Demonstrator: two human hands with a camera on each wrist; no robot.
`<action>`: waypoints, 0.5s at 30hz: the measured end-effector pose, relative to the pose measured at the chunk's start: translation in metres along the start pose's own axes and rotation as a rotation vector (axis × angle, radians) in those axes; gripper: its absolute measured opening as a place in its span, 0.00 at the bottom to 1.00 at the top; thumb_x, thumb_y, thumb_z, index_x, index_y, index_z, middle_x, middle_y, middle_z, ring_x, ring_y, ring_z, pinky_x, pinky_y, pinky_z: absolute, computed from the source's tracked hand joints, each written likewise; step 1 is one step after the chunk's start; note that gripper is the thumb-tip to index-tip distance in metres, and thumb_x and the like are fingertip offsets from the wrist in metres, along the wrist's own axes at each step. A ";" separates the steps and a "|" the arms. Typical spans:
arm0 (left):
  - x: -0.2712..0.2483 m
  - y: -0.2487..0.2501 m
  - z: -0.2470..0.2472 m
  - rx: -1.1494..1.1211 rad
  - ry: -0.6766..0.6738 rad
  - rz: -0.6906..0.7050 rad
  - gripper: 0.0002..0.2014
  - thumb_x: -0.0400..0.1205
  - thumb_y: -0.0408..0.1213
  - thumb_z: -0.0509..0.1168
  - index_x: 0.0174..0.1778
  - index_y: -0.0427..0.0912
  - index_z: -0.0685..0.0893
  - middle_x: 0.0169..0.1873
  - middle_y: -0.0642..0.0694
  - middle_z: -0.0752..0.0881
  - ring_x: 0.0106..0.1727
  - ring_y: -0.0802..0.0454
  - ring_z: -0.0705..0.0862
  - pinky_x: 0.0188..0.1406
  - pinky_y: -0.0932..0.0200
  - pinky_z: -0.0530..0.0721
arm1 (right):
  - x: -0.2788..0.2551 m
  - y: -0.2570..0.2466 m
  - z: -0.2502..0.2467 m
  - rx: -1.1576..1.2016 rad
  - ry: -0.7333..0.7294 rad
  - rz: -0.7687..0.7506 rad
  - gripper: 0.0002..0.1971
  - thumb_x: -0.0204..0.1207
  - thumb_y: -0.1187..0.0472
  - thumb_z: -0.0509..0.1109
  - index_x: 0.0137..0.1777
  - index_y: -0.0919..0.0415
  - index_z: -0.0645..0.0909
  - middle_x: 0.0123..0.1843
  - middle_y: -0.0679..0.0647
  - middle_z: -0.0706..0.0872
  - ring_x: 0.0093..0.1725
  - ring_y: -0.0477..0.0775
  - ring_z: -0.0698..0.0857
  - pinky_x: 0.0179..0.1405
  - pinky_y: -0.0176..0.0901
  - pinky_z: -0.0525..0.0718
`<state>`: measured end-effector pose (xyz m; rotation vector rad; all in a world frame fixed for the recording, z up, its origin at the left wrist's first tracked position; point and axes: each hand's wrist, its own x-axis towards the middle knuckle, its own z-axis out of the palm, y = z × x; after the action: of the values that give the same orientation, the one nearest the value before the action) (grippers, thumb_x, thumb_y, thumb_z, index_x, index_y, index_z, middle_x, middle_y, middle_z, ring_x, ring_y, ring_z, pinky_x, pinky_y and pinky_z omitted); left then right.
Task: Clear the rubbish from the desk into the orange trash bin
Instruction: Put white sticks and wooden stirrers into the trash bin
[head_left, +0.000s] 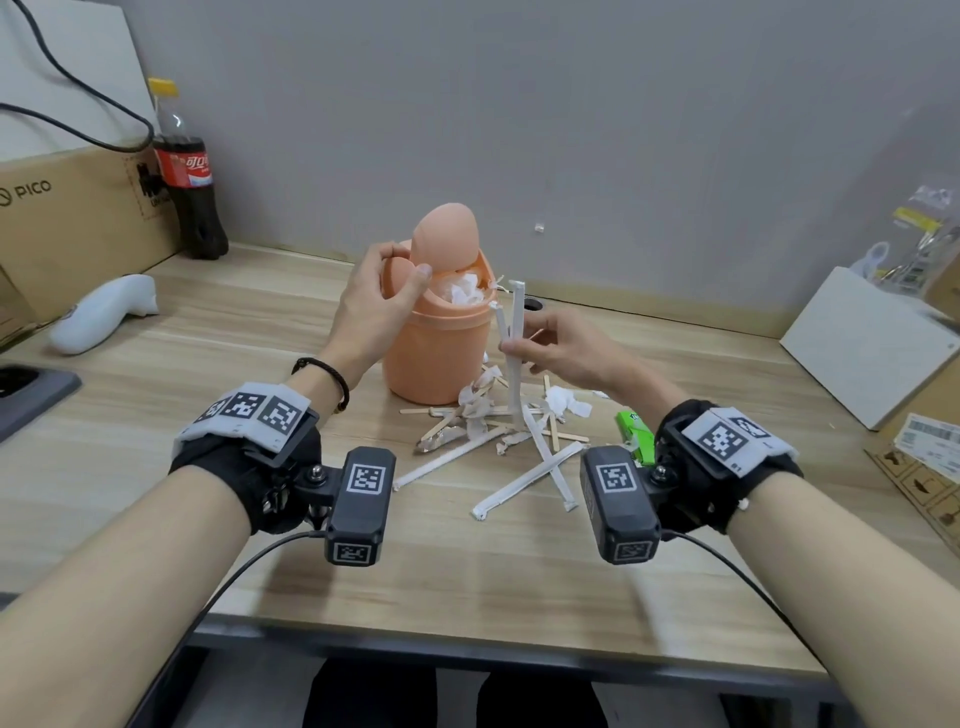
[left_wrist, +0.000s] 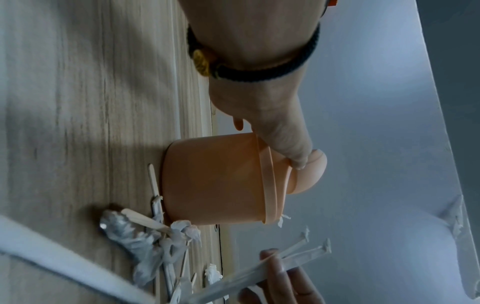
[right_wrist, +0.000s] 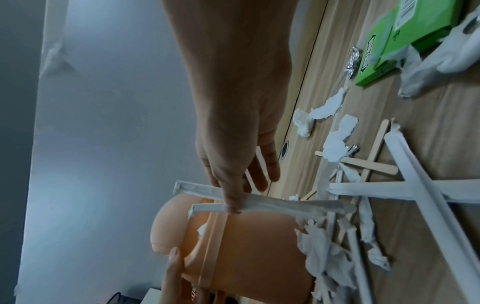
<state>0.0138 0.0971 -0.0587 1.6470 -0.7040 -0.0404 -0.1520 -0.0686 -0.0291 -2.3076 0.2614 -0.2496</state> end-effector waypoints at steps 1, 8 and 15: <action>0.000 0.000 0.000 0.001 0.001 -0.003 0.19 0.83 0.57 0.66 0.67 0.58 0.74 0.65 0.52 0.81 0.66 0.55 0.79 0.59 0.62 0.76 | -0.001 -0.001 -0.003 -0.005 0.044 0.007 0.08 0.81 0.58 0.70 0.46 0.61 0.87 0.38 0.52 0.88 0.34 0.43 0.83 0.35 0.32 0.83; 0.000 0.000 0.002 0.005 0.009 -0.005 0.20 0.83 0.57 0.65 0.69 0.57 0.74 0.65 0.52 0.80 0.66 0.55 0.79 0.57 0.64 0.74 | 0.004 -0.015 -0.034 0.141 0.421 -0.042 0.07 0.82 0.60 0.68 0.44 0.62 0.82 0.31 0.52 0.83 0.25 0.44 0.80 0.27 0.37 0.78; -0.001 0.000 0.000 -0.007 0.005 -0.001 0.17 0.82 0.57 0.66 0.66 0.60 0.74 0.63 0.53 0.82 0.66 0.55 0.80 0.57 0.64 0.76 | 0.025 -0.056 -0.028 0.278 0.545 -0.230 0.06 0.81 0.61 0.69 0.45 0.63 0.79 0.33 0.54 0.84 0.26 0.53 0.82 0.25 0.42 0.79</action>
<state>0.0129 0.0972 -0.0596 1.6404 -0.6983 -0.0393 -0.1286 -0.0570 0.0329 -1.9536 0.2135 -0.9729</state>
